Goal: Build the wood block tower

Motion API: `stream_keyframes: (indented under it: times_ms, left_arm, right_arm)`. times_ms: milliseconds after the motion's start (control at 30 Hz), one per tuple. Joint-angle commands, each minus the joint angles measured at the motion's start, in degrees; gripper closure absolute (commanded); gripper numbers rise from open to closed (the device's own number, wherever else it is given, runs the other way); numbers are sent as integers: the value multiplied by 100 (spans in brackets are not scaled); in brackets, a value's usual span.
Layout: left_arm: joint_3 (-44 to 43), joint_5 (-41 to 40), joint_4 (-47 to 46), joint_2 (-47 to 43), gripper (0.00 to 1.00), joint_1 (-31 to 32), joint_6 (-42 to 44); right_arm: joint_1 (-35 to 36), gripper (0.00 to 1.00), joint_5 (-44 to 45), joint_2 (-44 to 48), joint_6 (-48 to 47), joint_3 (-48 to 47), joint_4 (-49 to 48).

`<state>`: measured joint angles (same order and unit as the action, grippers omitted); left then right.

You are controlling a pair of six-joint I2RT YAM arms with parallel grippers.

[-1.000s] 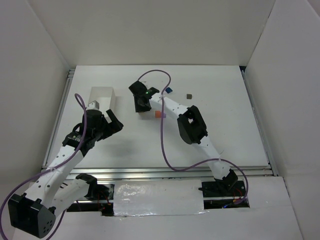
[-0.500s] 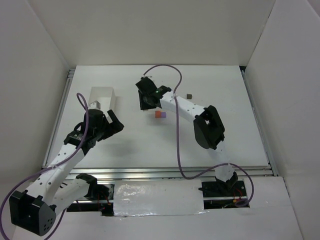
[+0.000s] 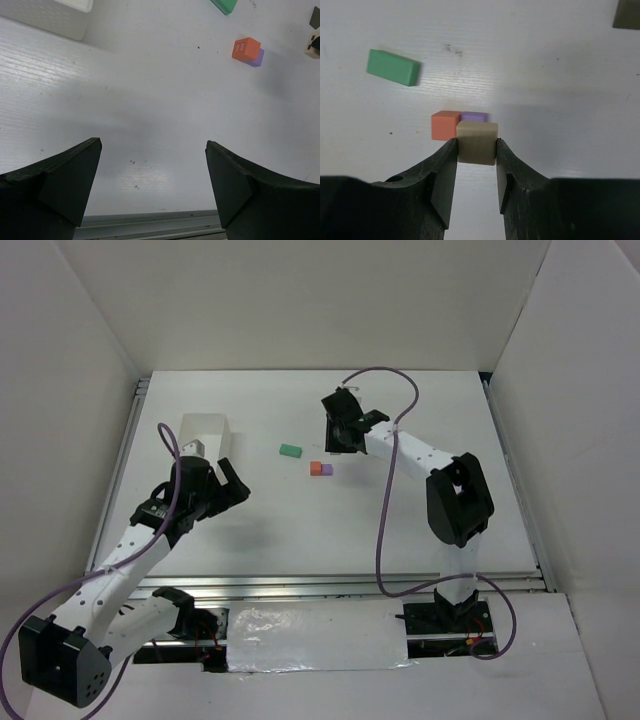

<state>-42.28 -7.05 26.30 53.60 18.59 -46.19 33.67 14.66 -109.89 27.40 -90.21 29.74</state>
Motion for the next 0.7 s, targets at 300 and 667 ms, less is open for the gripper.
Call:
stream_keyframes:
  times_ms: [300,667]
  left_arm:
    - [-325,-95,-108,159,1,48,260]
    - [-289,-42,-161,203,1,57,278]
  right_arm:
    - [-133,68,-464,-463,134,-22,-302]
    - [-124,65,-455,-736,310,-84,-275]
